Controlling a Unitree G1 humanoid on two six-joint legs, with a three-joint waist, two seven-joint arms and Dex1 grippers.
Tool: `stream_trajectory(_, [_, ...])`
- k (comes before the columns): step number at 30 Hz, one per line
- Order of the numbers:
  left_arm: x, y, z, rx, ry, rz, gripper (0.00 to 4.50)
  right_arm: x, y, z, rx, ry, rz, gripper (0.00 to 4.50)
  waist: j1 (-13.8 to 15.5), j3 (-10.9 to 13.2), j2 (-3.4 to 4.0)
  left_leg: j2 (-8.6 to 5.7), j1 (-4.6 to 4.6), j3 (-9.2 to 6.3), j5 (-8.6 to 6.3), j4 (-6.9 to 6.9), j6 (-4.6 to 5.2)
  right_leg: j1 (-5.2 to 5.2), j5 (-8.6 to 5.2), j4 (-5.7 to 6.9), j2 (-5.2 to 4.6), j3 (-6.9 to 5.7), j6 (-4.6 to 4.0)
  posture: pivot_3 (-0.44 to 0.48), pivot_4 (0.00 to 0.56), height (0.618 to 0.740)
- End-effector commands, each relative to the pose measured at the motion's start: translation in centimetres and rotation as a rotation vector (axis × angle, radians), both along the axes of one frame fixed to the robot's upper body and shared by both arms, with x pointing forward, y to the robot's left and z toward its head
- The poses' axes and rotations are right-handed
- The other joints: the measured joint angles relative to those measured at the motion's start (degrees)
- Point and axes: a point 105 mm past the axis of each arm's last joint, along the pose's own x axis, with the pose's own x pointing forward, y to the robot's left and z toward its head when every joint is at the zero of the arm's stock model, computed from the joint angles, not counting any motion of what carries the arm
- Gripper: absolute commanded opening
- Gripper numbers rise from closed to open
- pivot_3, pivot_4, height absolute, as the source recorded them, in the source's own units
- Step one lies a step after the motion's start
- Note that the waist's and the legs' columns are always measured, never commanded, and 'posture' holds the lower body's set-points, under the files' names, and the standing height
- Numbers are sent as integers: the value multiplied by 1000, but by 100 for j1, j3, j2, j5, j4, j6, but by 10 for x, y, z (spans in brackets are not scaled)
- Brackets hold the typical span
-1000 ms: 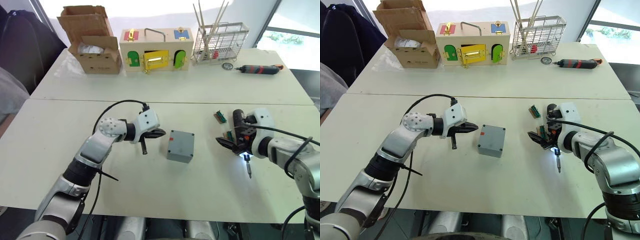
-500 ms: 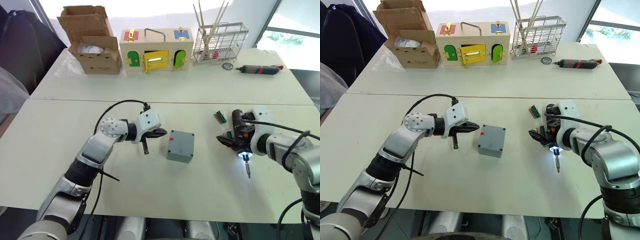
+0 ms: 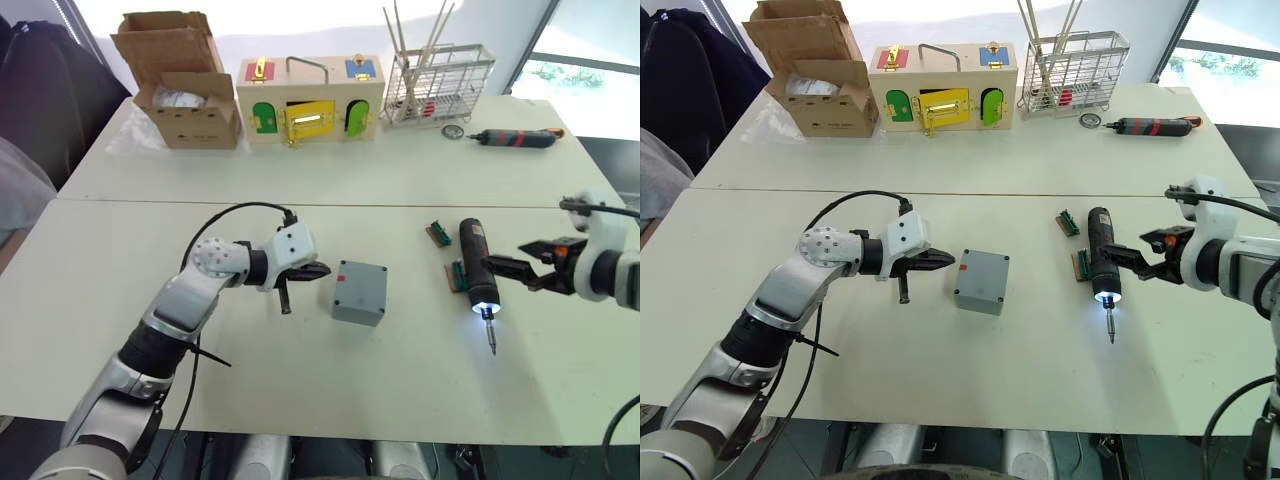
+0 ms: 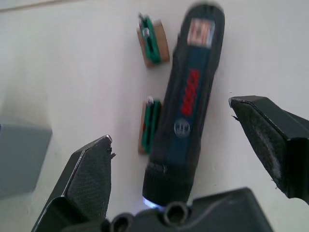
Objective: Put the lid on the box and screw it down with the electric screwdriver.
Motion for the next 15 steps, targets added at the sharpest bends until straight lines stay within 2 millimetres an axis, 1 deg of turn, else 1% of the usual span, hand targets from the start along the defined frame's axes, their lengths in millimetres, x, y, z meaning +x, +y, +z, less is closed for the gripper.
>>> stream_trajectory(1, [-19, 1, 24, -18, -28, -96, 0, -2, 0, 8, 27, 53, 24, 4475, -9, 0, 2, 0, 0, -1, 0, 0, 0, 0, 0, 0, 0, 0, 0, 0, 150, 731])
stream_trajectory(3, [-27, 3, 27, 2, -31, -125, 0, -1, -2, 6, 34, 95, 26, 4475, -16, 0, 3, 1, 0, 1, 0, 0, 0, -1, 0, 0, 0, 1, 0, 0, 150, 731])
stream_trajectory(6, [-35, 2, 30, 2, -40, -135, 0, 4, -2, -7, 44, 168, 29, 4475, -7, 1, 2, 1, 1, 0, -1, -1, 2, 1, 0, -2, 0, 0, 0, 0, 150, 731])
stream_trajectory(8, [-37, 0, 31, -15, -35, -124, 0, 8, -1, -12, 46, 192, 28, 4475, 11, 1, 1, 0, 1, 0, -3, 0, 5, 3, 0, -3, 0, 0, 0, 0, 150, 731])
stream_trajectory(15, [-40, -4, 26, -50, -17, -70, 0, 18, -11, -24, -31, 249, 26, 4475, 13, 1, 2, -1, 0, 3, -3, 1, 4, 1, 0, -3, -2, 0, 0, 0, 150, 731])
